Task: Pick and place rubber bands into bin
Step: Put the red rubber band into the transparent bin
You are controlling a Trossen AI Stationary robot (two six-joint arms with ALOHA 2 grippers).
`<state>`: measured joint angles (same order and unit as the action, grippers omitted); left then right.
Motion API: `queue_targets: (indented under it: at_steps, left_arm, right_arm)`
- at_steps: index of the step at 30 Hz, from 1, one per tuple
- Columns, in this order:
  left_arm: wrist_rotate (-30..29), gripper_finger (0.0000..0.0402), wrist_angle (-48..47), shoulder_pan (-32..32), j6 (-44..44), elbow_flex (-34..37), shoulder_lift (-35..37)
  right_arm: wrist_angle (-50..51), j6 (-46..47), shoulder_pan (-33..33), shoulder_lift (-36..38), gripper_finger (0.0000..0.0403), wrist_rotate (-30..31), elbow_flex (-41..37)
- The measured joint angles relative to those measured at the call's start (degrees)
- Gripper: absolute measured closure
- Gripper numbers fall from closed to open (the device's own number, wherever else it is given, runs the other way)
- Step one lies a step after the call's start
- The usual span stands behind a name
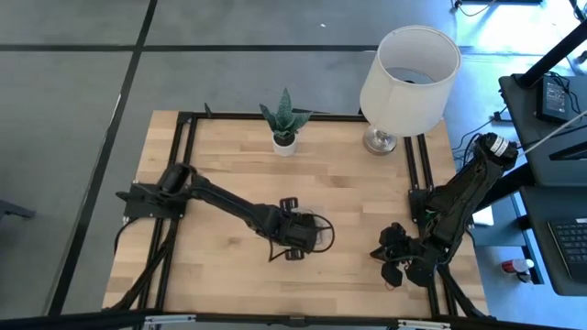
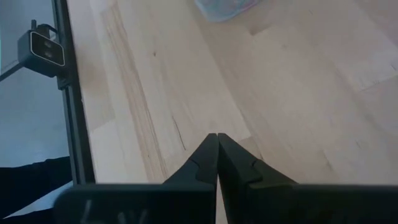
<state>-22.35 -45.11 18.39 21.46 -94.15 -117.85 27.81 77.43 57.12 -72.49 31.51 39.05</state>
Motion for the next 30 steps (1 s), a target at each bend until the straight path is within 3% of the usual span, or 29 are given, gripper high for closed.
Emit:
queue_targets:
  at_steps: [5,10,18,27,30]
  left_arm:
    - [0.7,0.0279,0.1,0.6,1.8,0.0,4.2]
    - [3.7,0.0291,0.1,1.8,-0.9,-0.1,8.3]
    - [12.9,0.0392,-0.6,2.5,-11.6,0.2,10.4]
    - [13.9,0.0400,-1.8,0.8,-21.5,0.2,10.4]
    - [16.7,0.0400,-1.8,-0.7,-23.9,0.2,10.4]
  right_arm:
    - [0.0,-0.1,0.0,0.0,0.0393,0.0,0.0]
    - [0.4,0.1,-1.1,0.0,0.0397,-0.7,0.1]
    - [9.0,3.8,-5.3,-0.3,0.0400,-11.6,3.3]
    - [15.4,6.5,-7.8,-5.1,0.0401,-20.7,6.9]
    - [17.7,6.5,-8.8,-7.8,0.0401,-24.0,8.3]
